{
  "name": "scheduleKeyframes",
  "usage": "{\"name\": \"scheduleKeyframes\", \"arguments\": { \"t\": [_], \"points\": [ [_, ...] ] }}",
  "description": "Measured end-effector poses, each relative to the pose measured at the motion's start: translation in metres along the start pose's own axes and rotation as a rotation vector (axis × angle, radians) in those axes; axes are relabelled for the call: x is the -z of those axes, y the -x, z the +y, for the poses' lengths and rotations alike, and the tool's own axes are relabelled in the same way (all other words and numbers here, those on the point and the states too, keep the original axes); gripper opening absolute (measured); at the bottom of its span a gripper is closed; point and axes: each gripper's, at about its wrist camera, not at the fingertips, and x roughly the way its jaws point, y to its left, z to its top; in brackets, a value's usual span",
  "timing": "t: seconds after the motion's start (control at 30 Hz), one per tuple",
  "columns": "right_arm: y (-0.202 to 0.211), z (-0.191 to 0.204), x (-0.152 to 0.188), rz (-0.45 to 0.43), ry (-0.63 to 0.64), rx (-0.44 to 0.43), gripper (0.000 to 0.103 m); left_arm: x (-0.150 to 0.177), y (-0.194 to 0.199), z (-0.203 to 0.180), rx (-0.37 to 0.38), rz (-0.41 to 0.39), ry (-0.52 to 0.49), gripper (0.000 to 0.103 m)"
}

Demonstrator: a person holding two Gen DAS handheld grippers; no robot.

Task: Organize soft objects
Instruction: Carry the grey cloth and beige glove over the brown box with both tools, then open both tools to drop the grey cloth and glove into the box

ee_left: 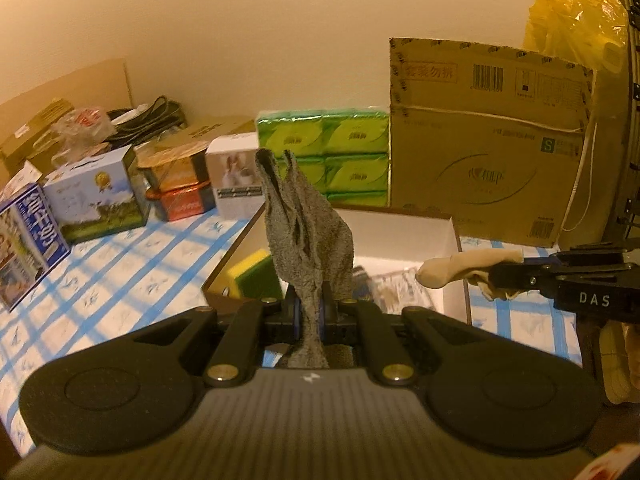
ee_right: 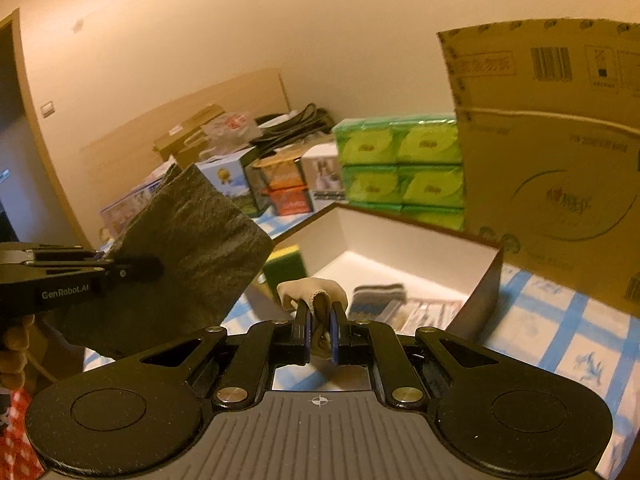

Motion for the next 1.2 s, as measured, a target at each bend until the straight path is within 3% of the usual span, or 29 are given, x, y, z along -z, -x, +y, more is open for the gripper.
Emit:
{"name": "scheduleKeyframes", "arguments": {
  "t": [0.53, 1.07, 1.17, 1.2],
  "points": [
    [-0.051, -0.047, -0.055, 0.006, 0.036, 0.101, 0.009, -0.063, -0.098, -0.02, 0.004, 0.052, -0.111, 0.007],
    [-0.112, -0.079, -0.052, 0.093, 0.025, 0.165, 0.009, -0.074, -0.195, -0.022, -0.023, 0.146, -0.215, 0.008],
    [-0.119, -0.085, -0.05, 0.102, 0.017, 0.178, 0.009, -0.072, -0.206, -0.024, -0.033, 0.125, -0.246, 0.02],
    [-0.12, -0.087, -0.049, 0.105, 0.014, 0.18, 0.009, -0.071, -0.208, -0.025, -0.038, 0.122, -0.253, 0.03]
  ]
}}
